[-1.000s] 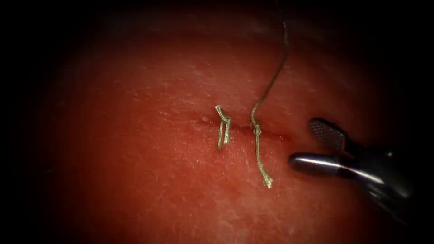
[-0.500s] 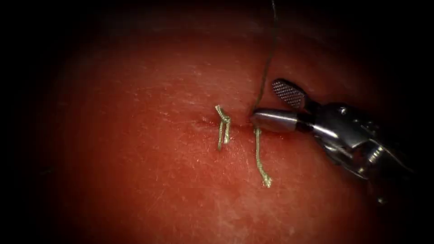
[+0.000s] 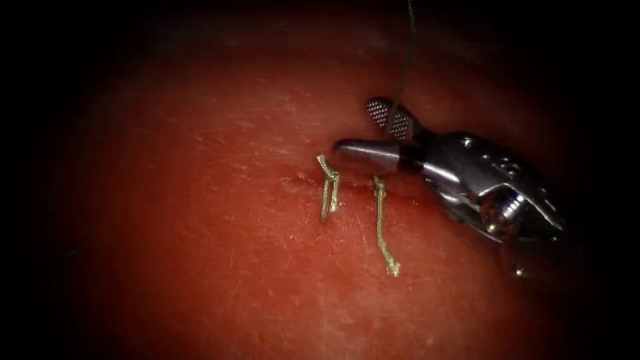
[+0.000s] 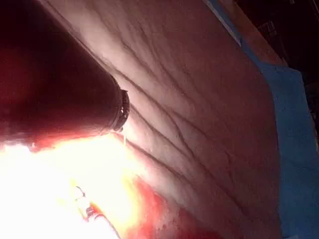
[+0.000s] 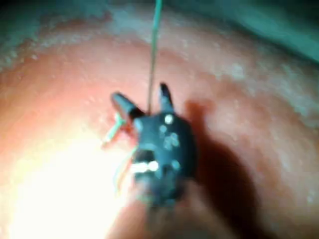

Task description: Wound Closure

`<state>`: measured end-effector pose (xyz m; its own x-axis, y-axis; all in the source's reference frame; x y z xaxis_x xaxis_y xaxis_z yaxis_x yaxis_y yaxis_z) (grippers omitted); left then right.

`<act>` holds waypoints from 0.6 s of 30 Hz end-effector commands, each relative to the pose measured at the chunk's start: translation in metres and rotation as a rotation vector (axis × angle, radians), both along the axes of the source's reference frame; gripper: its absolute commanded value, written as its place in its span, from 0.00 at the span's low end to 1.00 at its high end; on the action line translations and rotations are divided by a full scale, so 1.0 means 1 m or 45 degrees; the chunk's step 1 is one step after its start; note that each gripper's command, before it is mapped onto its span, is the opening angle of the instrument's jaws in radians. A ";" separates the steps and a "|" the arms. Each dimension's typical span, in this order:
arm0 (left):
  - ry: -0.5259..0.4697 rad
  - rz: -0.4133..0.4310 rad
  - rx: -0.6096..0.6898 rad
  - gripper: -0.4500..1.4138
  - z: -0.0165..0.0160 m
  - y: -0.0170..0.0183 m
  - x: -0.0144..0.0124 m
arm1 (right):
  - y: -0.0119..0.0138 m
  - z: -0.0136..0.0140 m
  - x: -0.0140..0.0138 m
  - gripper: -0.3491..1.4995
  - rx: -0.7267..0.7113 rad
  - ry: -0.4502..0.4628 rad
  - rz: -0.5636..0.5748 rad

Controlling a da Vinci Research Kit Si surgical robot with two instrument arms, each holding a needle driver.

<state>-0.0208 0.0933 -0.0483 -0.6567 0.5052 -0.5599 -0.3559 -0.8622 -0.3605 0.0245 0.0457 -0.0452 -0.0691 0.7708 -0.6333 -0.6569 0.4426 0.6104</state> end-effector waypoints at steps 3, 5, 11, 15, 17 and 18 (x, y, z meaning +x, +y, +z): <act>0.000 -0.001 -0.004 0.05 0.0002 0.0003 -0.0005 | 0.0001 0.0006 0.0017 0.90 -0.008 0.008 -0.015; 0.000 0.004 -0.007 0.05 0.0001 0.0004 -0.0005 | 0.0001 0.0007 0.0020 0.90 -0.014 0.003 -0.016; -0.012 0.005 -0.014 0.05 -0.0006 0.0007 -0.0005 | 0.0000 0.0016 0.0026 0.90 -0.023 0.011 -0.026; -0.011 0.008 -0.017 0.05 -0.0008 0.0006 -0.0008 | -0.0001 0.0016 0.0030 0.88 -0.024 0.009 -0.023; -0.009 0.006 -0.017 0.05 -0.0010 0.0003 -0.0009 | -0.0001 0.0017 0.0033 0.87 -0.025 0.005 -0.018; -0.011 0.003 -0.018 0.05 -0.0011 0.0002 -0.0009 | -0.0001 0.0018 0.0033 0.87 -0.026 0.005 -0.017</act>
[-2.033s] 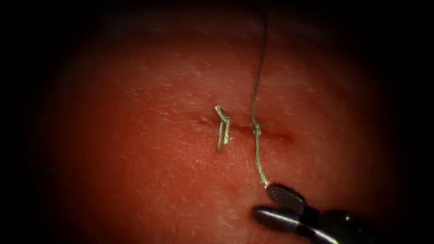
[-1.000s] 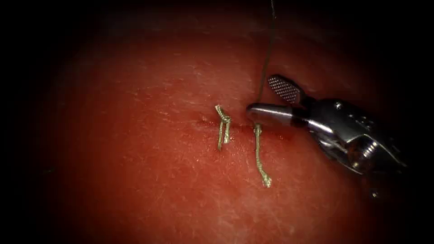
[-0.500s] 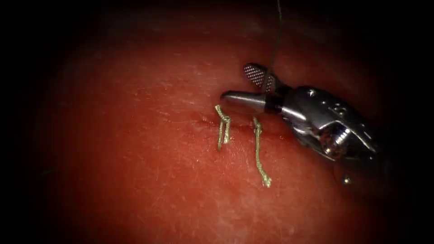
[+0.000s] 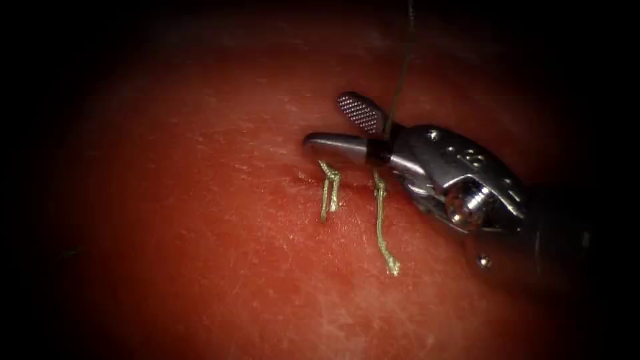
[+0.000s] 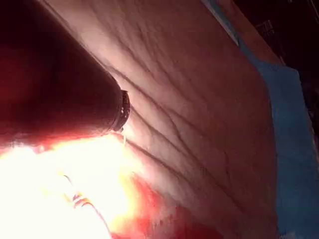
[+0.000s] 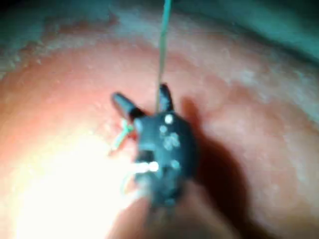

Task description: Wound Closure

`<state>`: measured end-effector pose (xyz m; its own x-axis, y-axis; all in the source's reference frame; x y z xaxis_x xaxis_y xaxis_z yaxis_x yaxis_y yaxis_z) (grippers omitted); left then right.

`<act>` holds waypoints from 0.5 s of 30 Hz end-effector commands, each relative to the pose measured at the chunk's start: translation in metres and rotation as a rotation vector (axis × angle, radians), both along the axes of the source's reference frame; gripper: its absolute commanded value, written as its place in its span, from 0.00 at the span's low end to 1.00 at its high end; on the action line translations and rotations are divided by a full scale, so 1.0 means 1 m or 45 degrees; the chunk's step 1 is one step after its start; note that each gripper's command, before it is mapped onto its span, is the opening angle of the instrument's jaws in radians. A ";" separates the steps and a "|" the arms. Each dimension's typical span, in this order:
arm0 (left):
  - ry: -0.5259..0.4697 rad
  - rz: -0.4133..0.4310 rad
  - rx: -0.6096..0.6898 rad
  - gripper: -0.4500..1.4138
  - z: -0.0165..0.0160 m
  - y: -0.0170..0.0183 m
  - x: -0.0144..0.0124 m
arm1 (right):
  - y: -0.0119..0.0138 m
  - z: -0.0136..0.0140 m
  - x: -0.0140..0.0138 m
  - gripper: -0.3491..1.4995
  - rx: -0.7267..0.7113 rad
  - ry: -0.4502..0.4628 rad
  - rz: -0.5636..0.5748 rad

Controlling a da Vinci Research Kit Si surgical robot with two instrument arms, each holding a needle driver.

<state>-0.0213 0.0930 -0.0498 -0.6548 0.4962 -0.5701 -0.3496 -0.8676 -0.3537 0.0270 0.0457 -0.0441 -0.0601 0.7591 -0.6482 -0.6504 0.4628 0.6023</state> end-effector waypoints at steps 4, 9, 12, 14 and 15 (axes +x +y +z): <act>-0.001 0.002 -0.008 0.05 0.0002 0.0003 -0.0005 | -0.0002 0.0010 0.0011 0.85 -0.003 0.005 -0.007; 0.001 0.005 -0.012 0.05 0.0000 0.0001 -0.0007 | -0.0003 0.0011 0.0011 0.55 -0.002 0.034 -0.048; 0.001 0.004 -0.011 0.05 -0.0002 0.0000 -0.0007 | -0.0005 0.0011 0.0011 0.03 -0.018 0.044 -0.082; 0.002 0.009 -0.016 0.05 -0.0002 -0.0001 -0.0008 | -0.0007 0.0009 0.0010 0.00 -0.028 0.036 -0.093; 0.002 0.009 -0.016 0.05 -0.0003 -0.0002 -0.0008 | -0.0007 0.0009 0.0009 0.00 -0.035 0.029 -0.092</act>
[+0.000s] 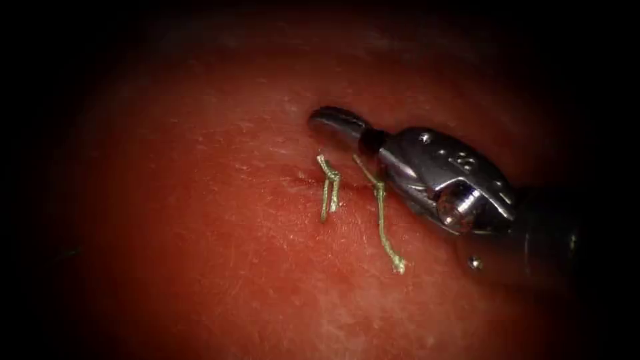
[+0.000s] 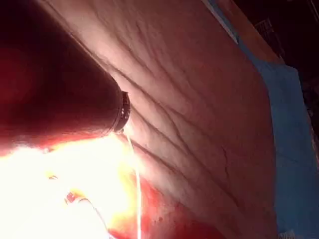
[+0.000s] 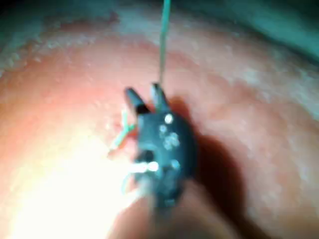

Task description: Wound Closure

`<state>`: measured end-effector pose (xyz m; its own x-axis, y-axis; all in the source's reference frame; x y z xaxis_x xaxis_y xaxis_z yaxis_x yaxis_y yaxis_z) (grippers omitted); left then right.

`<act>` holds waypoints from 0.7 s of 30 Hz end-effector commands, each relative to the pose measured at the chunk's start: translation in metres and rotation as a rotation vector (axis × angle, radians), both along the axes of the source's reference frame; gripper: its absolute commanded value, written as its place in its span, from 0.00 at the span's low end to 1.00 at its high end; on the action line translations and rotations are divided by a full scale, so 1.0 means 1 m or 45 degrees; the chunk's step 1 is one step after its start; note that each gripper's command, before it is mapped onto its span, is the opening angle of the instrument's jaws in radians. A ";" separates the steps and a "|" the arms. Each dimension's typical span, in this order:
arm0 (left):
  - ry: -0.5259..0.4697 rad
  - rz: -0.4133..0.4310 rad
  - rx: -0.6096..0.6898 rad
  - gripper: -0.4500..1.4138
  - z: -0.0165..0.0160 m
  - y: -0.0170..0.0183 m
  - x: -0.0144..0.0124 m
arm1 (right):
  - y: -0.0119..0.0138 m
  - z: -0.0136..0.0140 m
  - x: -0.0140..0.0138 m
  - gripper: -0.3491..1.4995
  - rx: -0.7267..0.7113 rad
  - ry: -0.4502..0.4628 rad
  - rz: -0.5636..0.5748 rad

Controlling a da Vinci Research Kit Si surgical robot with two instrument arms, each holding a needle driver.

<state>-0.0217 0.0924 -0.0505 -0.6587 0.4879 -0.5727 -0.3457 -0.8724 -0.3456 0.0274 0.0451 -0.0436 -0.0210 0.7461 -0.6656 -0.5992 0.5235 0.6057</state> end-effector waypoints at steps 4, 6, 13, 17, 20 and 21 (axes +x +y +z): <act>0.000 0.001 -0.004 0.05 0.0000 0.0000 -0.0004 | -0.0003 0.0001 0.0003 0.00 -0.013 -0.020 0.023; -0.002 0.003 -0.002 0.05 -0.0001 0.0000 -0.0003 | -0.0003 0.0001 0.0005 0.00 -0.018 -0.022 0.019; 0.003 -0.004 -0.017 0.05 0.0003 0.0001 0.0011 | 0.0006 -0.0014 -0.0025 0.78 -0.096 -0.027 0.091; 0.017 -0.009 -0.013 0.05 0.0022 -0.0018 -0.0003 | -0.0001 -0.0028 -0.0056 0.91 -0.088 -0.083 0.157; 0.010 -0.007 0.033 0.05 0.0044 -0.0032 -0.0028 | -0.0010 -0.0034 -0.0075 0.90 -0.089 -0.093 0.167; 0.003 -0.006 0.043 0.05 0.0051 -0.0034 -0.0036 | -0.0013 -0.0035 -0.0082 0.90 -0.092 -0.099 0.180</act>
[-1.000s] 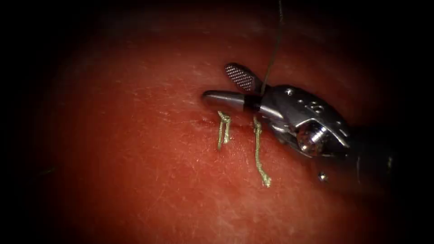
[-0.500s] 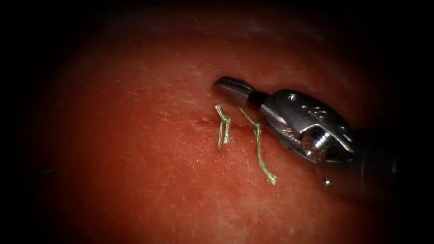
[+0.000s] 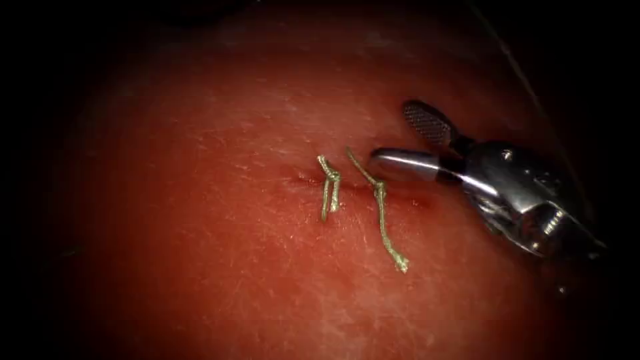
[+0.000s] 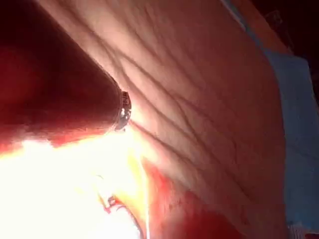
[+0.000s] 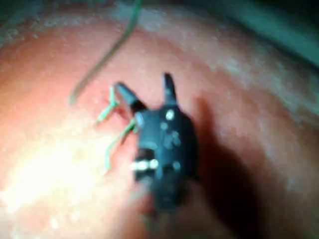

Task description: Wound Closure

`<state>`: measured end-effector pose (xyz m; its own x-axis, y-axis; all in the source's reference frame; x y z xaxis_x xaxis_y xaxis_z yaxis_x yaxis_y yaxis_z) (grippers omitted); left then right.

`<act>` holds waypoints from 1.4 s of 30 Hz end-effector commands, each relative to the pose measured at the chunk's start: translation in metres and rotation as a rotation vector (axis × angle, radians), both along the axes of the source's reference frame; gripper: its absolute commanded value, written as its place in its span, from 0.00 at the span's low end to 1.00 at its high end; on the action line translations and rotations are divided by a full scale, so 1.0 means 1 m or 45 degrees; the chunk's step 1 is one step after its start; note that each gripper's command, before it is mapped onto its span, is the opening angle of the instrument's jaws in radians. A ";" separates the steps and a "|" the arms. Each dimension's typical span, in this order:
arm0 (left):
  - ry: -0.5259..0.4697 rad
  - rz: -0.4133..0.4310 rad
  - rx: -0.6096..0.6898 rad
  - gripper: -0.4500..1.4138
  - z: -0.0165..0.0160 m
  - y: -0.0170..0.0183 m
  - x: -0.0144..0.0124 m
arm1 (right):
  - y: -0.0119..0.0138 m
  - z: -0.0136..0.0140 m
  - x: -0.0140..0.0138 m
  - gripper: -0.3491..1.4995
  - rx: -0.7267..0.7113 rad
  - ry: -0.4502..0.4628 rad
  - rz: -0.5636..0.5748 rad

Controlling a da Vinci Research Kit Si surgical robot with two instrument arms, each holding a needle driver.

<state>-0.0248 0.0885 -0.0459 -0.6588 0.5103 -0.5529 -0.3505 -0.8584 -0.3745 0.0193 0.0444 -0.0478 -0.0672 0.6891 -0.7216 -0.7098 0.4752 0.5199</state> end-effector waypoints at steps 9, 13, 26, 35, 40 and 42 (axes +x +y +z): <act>0.081 -0.058 0.046 0.05 0.0099 0.0015 -0.0036 | -0.0028 0.0003 0.0012 0.89 -0.007 0.019 -0.039; 0.100 -0.062 0.064 0.05 0.0125 0.0015 -0.0040 | -0.0032 0.0003 0.0029 0.89 -0.003 0.035 -0.049; 0.054 -0.077 0.152 0.62 0.0126 0.0040 -0.0036 | -0.0039 -0.0005 0.0044 0.89 0.011 0.056 -0.058; -0.110 -0.047 0.184 0.62 0.0056 0.0040 0.0007 | -0.0035 -0.0017 0.0037 0.89 0.019 0.078 -0.057; -0.160 0.152 0.048 0.62 0.0030 -0.0022 0.0028 | -0.0025 -0.0024 0.0007 0.89 0.035 0.071 -0.040; -0.170 0.213 -0.003 0.61 0.0022 -0.0048 0.0032 | -0.0023 -0.0027 -0.0005 0.89 0.027 0.066 -0.053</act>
<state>-0.0211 0.0820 -0.0446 -0.6573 0.3740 -0.6543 -0.1262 -0.9105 -0.3937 0.0183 0.0422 -0.0512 -0.0764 0.7084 -0.7017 -0.6590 0.4922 0.5687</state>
